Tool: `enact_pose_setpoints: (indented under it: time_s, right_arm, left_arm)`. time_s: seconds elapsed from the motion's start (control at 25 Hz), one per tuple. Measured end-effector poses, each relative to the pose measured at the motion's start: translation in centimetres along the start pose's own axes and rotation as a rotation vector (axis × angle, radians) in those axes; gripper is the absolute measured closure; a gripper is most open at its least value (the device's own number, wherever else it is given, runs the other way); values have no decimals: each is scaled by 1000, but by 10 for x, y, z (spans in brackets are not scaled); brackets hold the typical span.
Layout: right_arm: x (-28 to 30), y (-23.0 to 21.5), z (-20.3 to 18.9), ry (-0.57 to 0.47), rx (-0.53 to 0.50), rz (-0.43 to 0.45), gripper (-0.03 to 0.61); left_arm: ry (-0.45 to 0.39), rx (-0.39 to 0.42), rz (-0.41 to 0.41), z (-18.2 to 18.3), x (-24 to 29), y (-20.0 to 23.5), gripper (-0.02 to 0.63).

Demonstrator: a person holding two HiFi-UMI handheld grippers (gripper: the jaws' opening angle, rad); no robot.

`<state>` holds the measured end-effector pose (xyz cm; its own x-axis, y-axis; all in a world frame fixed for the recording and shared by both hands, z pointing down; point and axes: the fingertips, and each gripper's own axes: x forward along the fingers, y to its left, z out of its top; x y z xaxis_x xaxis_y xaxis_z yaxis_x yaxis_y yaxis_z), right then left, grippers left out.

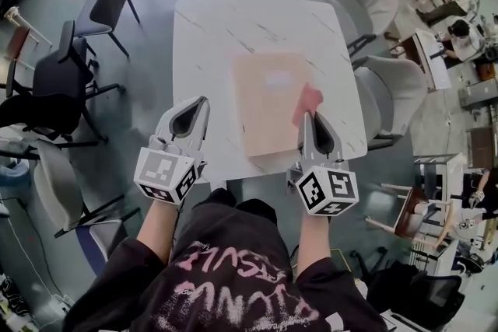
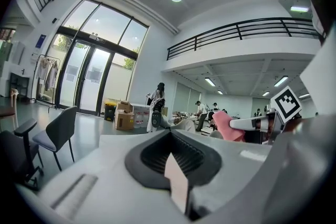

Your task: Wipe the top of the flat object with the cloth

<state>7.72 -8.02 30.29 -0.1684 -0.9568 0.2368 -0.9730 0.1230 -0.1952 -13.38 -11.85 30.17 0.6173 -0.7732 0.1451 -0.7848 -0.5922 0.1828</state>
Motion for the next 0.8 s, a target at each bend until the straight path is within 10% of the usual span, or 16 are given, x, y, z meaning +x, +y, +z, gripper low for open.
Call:
enact_pose_setpoints:
  time_s: [0.8]
  right_arm:
    - [21,0,15,-2,-7,7,532]
  left_arm:
    - [-60,4,31,26,18,17,614]
